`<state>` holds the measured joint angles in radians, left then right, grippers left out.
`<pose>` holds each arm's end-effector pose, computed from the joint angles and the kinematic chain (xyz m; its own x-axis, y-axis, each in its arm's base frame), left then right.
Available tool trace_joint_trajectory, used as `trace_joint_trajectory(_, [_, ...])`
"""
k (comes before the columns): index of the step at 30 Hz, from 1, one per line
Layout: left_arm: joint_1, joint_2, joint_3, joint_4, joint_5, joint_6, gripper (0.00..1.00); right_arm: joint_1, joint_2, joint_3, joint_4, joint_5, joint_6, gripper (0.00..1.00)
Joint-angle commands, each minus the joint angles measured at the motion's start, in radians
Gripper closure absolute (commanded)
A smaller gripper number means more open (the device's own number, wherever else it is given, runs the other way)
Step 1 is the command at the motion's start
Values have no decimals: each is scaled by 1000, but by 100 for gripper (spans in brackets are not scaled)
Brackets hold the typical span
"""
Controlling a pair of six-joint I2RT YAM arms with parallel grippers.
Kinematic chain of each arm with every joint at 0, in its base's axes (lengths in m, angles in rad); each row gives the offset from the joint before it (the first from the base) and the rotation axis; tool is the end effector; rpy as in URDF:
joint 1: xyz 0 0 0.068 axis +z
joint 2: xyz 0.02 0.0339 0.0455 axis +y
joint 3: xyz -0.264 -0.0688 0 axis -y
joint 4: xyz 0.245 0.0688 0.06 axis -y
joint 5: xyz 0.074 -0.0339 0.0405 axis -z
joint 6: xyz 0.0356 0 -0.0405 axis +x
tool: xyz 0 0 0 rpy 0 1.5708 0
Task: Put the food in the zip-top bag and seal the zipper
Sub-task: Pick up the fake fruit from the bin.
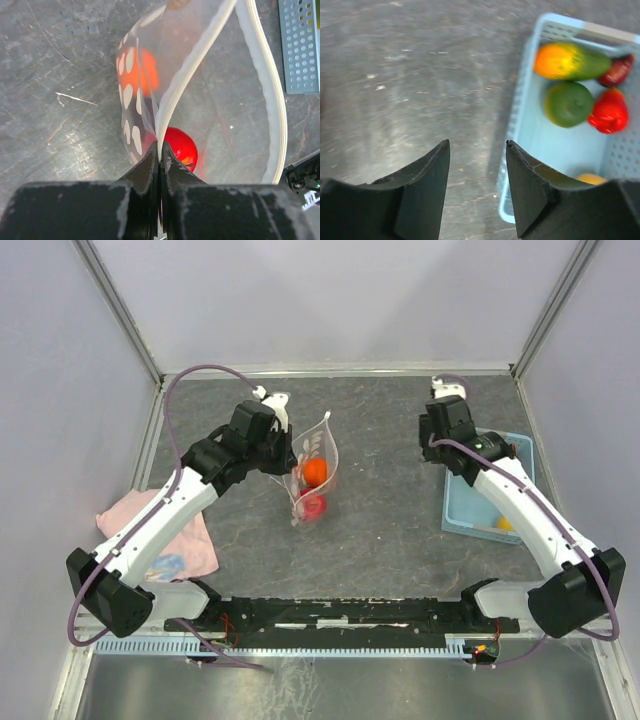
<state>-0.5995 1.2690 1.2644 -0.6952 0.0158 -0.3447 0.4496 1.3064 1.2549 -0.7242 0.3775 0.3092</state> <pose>0.2231 -0.1532 0.3539 -0.6945 0.0654 -0.7165 0.3607 0.8933 -0.2681 0.2536 0.1078 0.3406 -0.6515 -0.0003 -0.7586 0.0328 0.9991 -0.0286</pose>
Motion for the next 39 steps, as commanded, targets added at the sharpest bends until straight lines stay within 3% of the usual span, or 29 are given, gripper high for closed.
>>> trace_joint_trajectory(1, [4,7,114,-40,-100,72,97,-125,-41,-64,25,54,-13,41])
trace_joint_trajectory(5, [3,-1,118,-49,-136,77,97,-236,-34,-112,68,38,-22,31])
trace_joint_trajectory(13, [3,1,43,-27,-165,89,97,-436,39,-156,163,-34,4,23])
trace_joint_trajectory(24, [3,-3,6,-7,-134,84,97,-687,212,-137,312,-116,17,24])
trace_joint_trajectory(39, [3,-6,1,-4,-129,81,97,-779,372,-182,306,-104,114,18])
